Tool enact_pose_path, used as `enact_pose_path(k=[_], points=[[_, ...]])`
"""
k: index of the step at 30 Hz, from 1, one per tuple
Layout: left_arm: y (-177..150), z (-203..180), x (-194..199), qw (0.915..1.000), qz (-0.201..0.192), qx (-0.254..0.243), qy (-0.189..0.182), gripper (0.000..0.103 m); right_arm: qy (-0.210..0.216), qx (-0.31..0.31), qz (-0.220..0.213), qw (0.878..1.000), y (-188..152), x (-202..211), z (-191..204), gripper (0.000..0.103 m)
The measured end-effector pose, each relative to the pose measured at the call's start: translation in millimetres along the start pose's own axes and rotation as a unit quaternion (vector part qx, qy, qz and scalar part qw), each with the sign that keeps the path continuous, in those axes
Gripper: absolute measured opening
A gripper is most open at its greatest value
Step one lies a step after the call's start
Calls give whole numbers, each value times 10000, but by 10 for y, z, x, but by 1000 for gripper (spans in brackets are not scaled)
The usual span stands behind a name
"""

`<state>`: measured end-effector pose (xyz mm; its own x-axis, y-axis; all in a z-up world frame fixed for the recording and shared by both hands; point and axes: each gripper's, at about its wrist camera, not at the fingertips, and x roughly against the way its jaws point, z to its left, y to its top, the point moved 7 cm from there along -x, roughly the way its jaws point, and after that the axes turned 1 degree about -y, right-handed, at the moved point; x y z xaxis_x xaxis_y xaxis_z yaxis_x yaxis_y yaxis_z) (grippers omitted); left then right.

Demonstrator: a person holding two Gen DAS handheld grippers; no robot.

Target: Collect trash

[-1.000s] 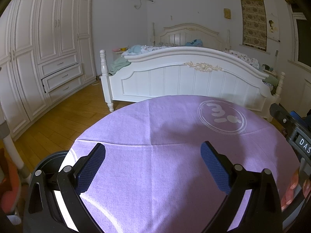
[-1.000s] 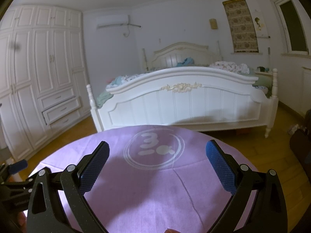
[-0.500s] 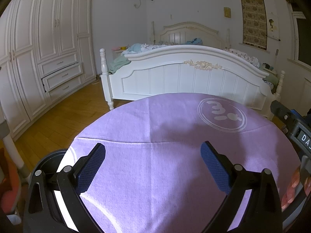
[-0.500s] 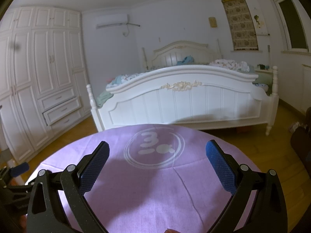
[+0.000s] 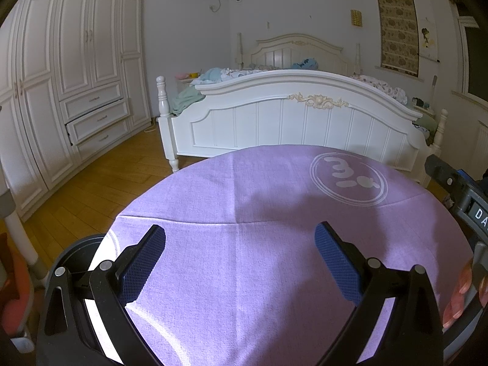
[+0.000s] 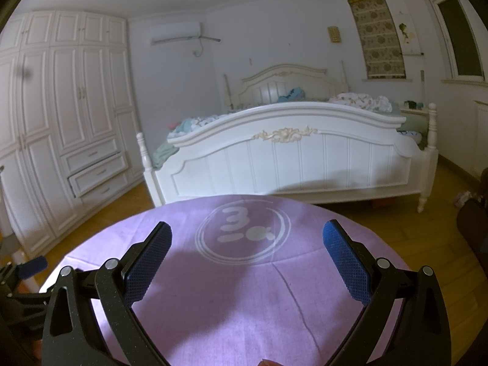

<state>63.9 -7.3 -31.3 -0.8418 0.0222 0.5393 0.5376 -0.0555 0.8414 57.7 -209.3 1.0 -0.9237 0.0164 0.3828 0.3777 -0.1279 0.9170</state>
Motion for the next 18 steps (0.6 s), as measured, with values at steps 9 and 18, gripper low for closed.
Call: enact_pose_path(k=[9, 18], points=[[-2, -6, -10, 10000, 13, -1, -1, 98, 4, 0, 0, 10000, 1, -5, -2, 98], [-2, -13, 20, 9999, -98, -5, -54, 98, 4, 2, 14, 10000, -2, -4, 0, 98]])
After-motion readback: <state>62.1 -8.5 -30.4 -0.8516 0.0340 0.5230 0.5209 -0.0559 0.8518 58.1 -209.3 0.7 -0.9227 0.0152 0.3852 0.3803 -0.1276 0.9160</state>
